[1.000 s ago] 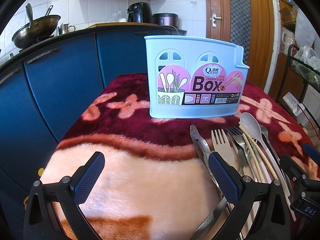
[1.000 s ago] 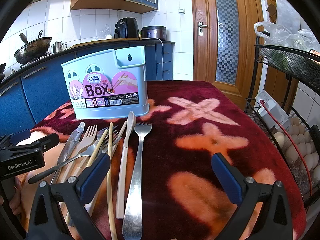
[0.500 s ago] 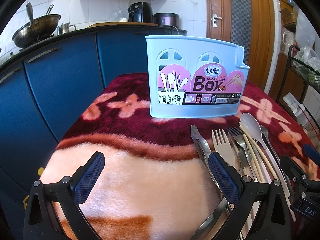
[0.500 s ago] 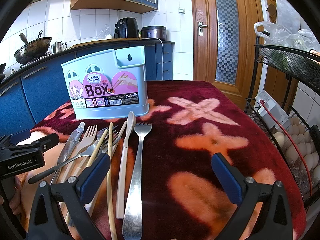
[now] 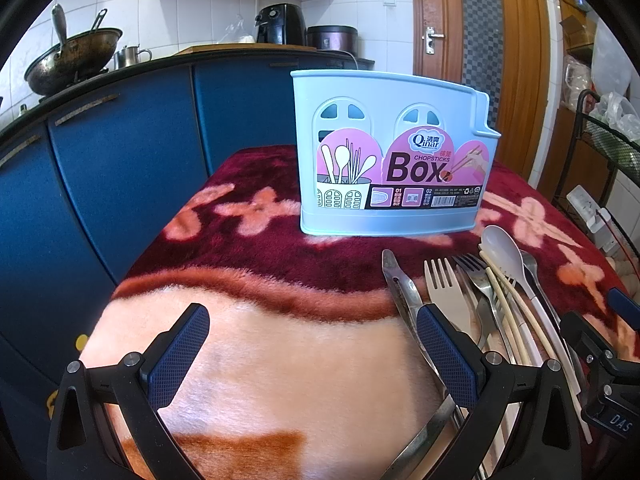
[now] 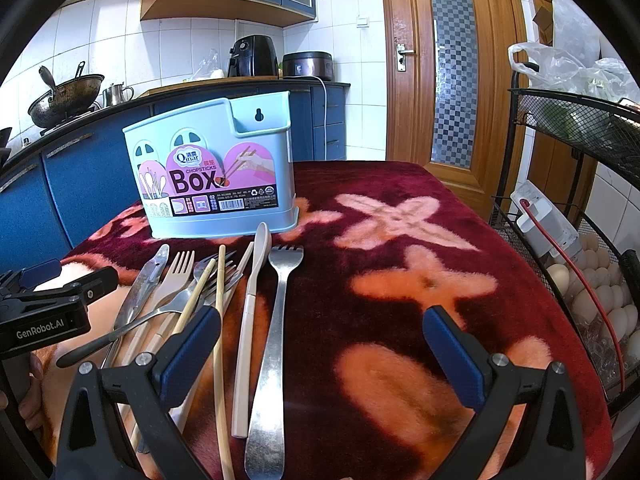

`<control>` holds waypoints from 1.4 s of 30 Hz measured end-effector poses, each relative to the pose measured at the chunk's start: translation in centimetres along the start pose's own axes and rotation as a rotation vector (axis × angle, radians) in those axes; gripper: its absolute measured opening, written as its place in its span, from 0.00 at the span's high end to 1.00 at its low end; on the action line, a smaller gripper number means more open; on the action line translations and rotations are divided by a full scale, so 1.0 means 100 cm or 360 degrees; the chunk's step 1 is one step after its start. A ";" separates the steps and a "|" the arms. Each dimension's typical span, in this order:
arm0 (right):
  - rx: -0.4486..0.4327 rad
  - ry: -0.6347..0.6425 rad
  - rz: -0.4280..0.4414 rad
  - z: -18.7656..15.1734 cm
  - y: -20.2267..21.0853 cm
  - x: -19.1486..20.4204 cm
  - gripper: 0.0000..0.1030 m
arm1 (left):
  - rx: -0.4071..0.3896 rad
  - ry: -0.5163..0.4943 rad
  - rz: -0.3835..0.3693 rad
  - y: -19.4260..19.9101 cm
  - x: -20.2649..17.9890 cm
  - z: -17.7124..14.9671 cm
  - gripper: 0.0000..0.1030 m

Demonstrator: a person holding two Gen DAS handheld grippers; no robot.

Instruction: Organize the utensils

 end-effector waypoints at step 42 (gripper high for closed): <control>0.0034 -0.0023 0.0031 0.001 0.000 -0.002 0.00 | 0.0003 -0.0009 0.0003 0.000 -0.001 -0.001 0.00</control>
Point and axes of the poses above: each gripper's, at about its wrist camera, not at the fingertips, and y roughly against the way its jaws point, x to its left, z to its top, the point moved 4 cm from there along -y, roughly the way its jaws point, and after that the axes turned 1 degree about -y, right-handed, at the moved point
